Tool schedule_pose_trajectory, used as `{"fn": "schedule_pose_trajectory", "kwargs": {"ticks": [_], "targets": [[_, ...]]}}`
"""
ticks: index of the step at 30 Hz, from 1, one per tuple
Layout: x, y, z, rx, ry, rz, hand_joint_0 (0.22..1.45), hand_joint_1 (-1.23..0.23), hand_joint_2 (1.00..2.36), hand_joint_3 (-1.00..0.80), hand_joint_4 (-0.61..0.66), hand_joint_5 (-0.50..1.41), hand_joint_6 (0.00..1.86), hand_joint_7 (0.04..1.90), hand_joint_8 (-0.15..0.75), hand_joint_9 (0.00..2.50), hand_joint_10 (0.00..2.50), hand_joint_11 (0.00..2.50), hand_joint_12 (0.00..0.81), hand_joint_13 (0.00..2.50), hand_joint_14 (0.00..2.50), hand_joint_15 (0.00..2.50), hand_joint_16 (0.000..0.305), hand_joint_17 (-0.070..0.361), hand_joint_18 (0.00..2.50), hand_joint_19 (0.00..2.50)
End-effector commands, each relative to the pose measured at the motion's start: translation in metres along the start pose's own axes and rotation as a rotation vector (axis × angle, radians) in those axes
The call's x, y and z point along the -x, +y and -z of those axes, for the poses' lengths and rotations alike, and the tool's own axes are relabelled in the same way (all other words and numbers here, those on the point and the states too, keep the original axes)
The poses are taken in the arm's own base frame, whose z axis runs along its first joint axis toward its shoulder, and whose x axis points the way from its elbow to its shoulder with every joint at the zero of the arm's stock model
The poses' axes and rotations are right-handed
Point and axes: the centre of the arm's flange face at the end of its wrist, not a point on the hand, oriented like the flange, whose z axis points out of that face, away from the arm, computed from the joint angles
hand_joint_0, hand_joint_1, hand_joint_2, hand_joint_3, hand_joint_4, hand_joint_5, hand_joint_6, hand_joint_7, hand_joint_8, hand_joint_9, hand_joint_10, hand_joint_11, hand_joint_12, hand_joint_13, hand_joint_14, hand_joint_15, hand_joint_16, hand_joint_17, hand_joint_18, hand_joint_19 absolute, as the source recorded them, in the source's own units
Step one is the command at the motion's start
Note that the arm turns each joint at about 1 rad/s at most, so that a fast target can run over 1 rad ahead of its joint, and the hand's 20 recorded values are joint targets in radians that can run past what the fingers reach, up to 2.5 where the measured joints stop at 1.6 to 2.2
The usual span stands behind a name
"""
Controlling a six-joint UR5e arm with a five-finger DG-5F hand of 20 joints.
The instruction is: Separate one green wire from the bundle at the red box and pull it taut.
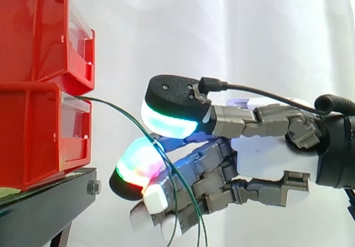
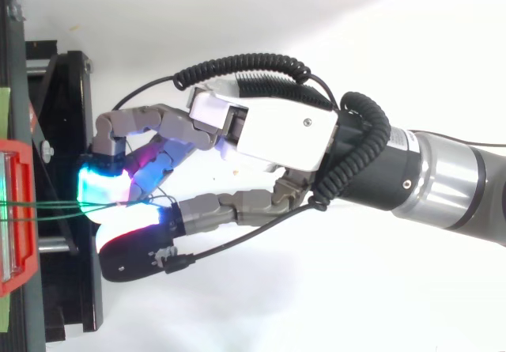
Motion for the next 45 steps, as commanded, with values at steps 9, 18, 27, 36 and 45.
{"fn": "schedule_pose_trajectory", "kwargs": {"ticks": [9,18,27,36,45], "targets": [[0.001,-0.003,0.005,-0.053,0.023,-0.041,0.60,-0.61,1.02,-0.15,0.25,-0.16,0.88,1.16,0.369,1.02,0.02,0.55,0.420,0.87,0.02,0.43,0.059,0.133,0.73,0.56],[0.005,0.015,0.000,-0.108,0.042,-0.051,0.54,-0.53,1.01,-0.40,0.26,-0.16,0.84,1.06,0.367,1.04,0.02,0.54,0.429,0.90,0.02,0.44,0.062,0.140,0.76,0.56],[0.013,0.029,0.005,-0.155,0.060,-0.047,0.57,-0.56,1.02,-0.32,0.24,-0.16,0.82,1.09,0.365,1.04,0.02,0.54,0.428,0.90,0.02,0.44,0.061,0.137,0.75,0.57],[0.024,0.053,0.007,-0.143,0.049,-0.052,0.58,-0.57,1.02,-0.33,0.25,-0.16,0.82,1.10,0.365,1.04,0.02,0.54,0.429,0.90,0.02,0.44,0.061,0.137,0.76,0.58],[0.030,0.051,0.007,-0.158,0.007,-0.070,0.59,-0.58,1.02,-0.25,0.24,-0.16,0.84,1.12,0.367,1.05,0.02,0.55,0.427,0.90,0.02,0.44,0.061,0.136,0.76,0.57]]}}
